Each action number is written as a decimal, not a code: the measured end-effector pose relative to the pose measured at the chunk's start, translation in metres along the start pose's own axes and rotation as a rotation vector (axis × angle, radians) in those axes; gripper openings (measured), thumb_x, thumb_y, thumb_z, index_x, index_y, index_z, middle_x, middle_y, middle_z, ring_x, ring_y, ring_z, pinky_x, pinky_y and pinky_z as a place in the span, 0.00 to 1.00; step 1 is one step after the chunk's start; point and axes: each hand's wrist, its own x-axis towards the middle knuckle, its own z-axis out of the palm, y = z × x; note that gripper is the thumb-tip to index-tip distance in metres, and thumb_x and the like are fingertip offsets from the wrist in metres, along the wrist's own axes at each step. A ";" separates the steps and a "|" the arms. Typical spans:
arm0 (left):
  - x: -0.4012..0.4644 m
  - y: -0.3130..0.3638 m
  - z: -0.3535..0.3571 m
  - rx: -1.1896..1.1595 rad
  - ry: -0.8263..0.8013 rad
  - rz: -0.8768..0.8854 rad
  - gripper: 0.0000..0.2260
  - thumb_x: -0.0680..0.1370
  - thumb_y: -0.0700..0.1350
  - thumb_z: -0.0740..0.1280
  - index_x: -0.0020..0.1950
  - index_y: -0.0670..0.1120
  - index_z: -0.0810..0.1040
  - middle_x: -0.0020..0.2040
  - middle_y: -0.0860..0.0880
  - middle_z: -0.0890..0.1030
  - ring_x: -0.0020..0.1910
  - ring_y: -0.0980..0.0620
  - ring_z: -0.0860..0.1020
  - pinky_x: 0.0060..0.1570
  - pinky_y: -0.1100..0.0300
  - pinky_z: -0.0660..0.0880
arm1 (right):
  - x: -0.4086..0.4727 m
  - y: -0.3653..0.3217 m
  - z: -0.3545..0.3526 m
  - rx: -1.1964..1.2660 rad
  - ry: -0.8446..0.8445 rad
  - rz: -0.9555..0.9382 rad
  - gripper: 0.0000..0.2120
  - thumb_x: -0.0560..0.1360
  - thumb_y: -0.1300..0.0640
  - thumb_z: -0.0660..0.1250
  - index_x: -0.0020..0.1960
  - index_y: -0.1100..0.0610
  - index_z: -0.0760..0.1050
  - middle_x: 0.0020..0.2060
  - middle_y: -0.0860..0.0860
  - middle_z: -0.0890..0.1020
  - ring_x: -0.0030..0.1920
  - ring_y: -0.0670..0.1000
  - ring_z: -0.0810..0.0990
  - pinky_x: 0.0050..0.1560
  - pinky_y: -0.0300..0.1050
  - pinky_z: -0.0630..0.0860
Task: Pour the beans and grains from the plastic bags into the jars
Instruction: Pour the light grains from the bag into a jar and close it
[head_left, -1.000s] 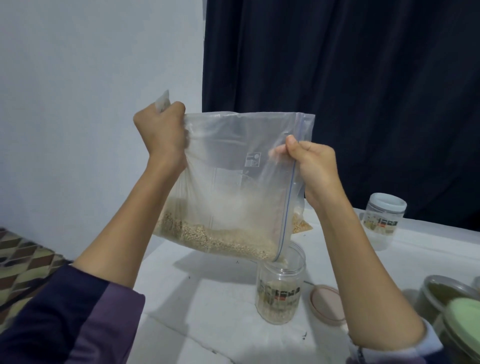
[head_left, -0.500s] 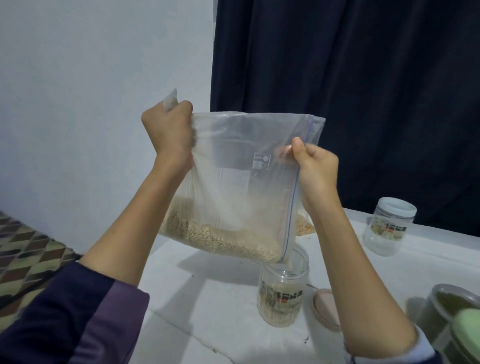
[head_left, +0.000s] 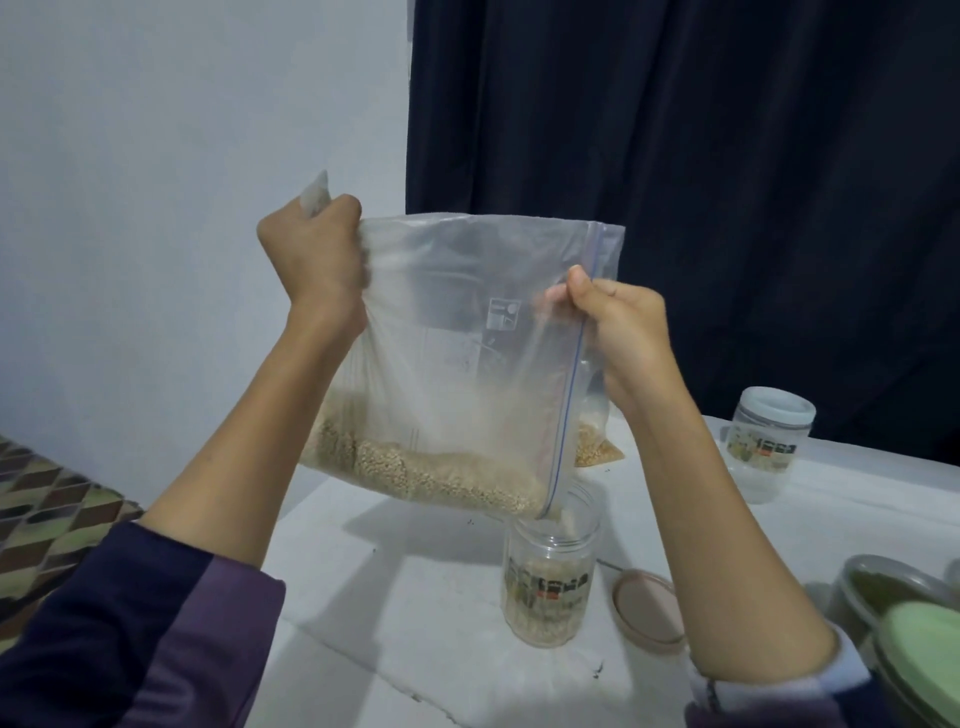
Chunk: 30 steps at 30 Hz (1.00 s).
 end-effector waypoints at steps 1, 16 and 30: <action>0.000 0.000 0.000 -0.003 0.000 0.002 0.20 0.68 0.30 0.57 0.30 0.51 0.52 0.24 0.58 0.52 0.25 0.58 0.49 0.24 0.69 0.54 | 0.001 -0.001 -0.001 0.003 0.009 0.006 0.14 0.79 0.57 0.64 0.40 0.60 0.82 0.39 0.51 0.86 0.46 0.48 0.84 0.60 0.48 0.77; 0.002 -0.001 0.001 0.008 -0.002 0.010 0.23 0.67 0.31 0.58 0.23 0.53 0.52 0.26 0.58 0.52 0.29 0.55 0.49 0.26 0.66 0.53 | 0.012 0.000 -0.001 0.016 -0.028 0.031 0.13 0.80 0.58 0.64 0.42 0.64 0.82 0.39 0.53 0.86 0.44 0.48 0.85 0.55 0.45 0.78; -0.001 0.006 -0.001 0.045 0.003 0.123 0.21 0.68 0.30 0.56 0.27 0.51 0.51 0.21 0.59 0.52 0.24 0.58 0.50 0.28 0.72 0.56 | 0.000 -0.002 -0.001 0.020 0.021 -0.021 0.13 0.79 0.57 0.64 0.40 0.61 0.82 0.41 0.54 0.86 0.46 0.48 0.84 0.62 0.49 0.76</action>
